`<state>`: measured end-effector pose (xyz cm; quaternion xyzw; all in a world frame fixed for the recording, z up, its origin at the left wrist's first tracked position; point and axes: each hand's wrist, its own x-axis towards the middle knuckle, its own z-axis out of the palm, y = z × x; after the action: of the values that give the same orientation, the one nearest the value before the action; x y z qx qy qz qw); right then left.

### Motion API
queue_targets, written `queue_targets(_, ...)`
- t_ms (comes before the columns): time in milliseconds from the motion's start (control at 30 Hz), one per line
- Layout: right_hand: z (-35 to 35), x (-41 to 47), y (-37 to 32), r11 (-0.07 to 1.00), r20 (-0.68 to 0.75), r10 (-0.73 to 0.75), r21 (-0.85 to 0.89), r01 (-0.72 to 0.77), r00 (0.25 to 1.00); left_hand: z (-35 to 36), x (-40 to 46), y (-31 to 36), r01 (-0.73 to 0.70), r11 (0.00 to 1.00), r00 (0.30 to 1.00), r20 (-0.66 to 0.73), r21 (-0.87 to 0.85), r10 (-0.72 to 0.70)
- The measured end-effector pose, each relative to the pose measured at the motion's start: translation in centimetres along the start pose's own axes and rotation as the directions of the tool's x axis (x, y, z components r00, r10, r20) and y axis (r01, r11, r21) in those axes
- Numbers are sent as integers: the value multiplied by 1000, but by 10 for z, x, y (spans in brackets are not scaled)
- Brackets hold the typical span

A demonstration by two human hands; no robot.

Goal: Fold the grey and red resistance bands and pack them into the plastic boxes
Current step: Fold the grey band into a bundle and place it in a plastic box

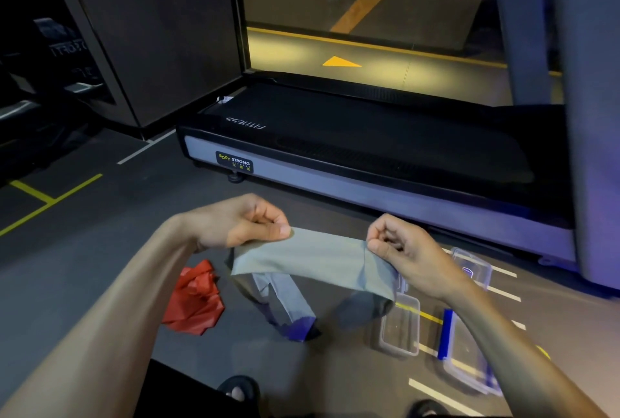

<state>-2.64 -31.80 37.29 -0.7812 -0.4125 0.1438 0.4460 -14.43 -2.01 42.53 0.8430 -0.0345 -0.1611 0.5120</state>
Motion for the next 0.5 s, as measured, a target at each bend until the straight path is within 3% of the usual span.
queue_targets(167,4,-2,0,994,56,22,106,-28,998,3,3,2,-31,999,999,23,21,31)
queue_targets(500,33,2,-38,971,113,-131,218,104,985,23,26,-6,-17,969,992,128,246,-15)
